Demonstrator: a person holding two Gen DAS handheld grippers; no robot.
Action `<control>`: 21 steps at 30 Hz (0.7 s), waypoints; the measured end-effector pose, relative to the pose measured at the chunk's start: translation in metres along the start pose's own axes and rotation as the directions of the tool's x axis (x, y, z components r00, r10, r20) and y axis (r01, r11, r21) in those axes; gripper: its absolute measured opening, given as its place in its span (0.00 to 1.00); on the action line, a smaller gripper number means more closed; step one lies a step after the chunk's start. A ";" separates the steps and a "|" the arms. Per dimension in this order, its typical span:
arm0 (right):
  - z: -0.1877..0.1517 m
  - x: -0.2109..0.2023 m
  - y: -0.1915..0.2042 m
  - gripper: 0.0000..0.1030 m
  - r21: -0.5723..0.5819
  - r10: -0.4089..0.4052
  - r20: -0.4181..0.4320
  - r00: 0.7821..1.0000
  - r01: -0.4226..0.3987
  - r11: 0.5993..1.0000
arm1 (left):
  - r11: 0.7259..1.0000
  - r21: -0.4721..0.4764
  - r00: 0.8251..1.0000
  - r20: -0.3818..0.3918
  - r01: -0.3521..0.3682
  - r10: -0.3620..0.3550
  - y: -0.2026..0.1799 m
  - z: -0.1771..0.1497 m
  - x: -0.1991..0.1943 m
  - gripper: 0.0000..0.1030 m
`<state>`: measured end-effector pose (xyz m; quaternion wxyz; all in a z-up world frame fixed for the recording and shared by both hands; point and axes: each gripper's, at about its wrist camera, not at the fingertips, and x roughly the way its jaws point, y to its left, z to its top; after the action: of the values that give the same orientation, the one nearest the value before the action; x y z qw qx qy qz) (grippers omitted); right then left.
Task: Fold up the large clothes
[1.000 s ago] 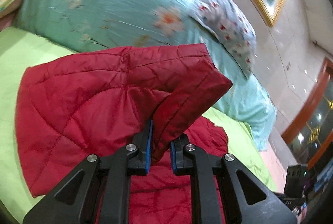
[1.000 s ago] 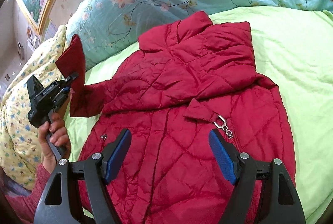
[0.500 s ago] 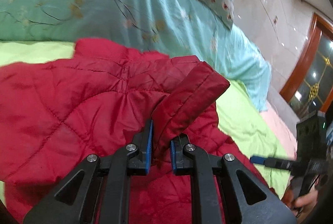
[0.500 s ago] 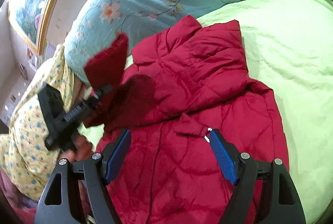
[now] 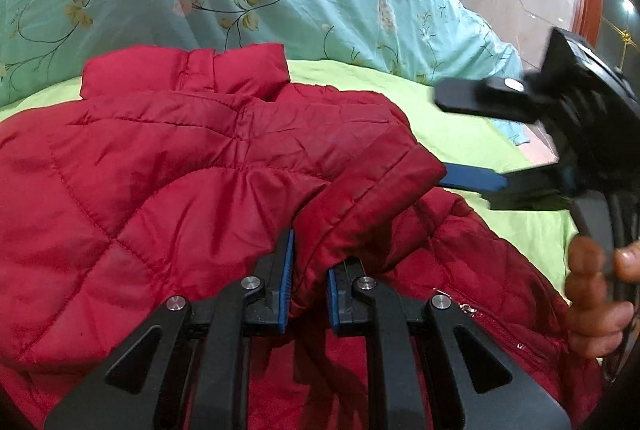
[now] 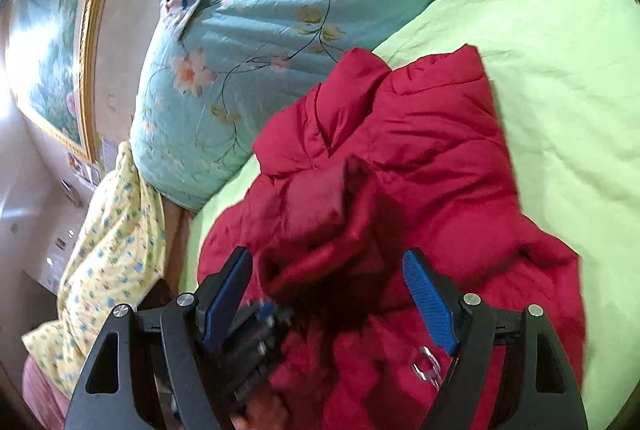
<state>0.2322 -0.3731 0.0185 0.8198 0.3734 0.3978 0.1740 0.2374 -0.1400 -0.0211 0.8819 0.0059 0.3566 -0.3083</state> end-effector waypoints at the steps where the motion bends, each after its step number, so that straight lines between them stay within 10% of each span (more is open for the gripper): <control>1: 0.003 0.006 -0.003 0.78 0.011 0.005 -0.002 1.000 -0.005 1.000 | 1.000 0.000 1.000 -0.002 -0.001 0.001 0.000 -0.001 0.001 0.11; 6: 0.008 0.034 -0.015 0.72 0.069 0.024 -0.047 0.999 -0.021 0.997 | 1.000 0.009 1.000 -0.006 -0.024 0.024 -0.005 -0.004 0.007 0.12; 11: 0.010 0.043 -0.013 0.10 0.045 -0.006 -0.051 0.999 0.009 0.999 | 0.995 -0.088 0.998 -0.033 0.049 -0.052 0.005 -0.008 0.000 0.33; 21: 0.020 0.010 -0.017 0.09 -0.028 -0.098 0.065 0.993 0.100 0.995 | 0.981 -0.195 0.999 0.039 0.007 0.001 0.050 -0.009 -0.065 0.38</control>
<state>0.2540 -0.3878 0.0084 0.8454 0.3456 0.3869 0.1276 0.2226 -0.0626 0.0027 0.8845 -0.0871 0.3680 -0.2733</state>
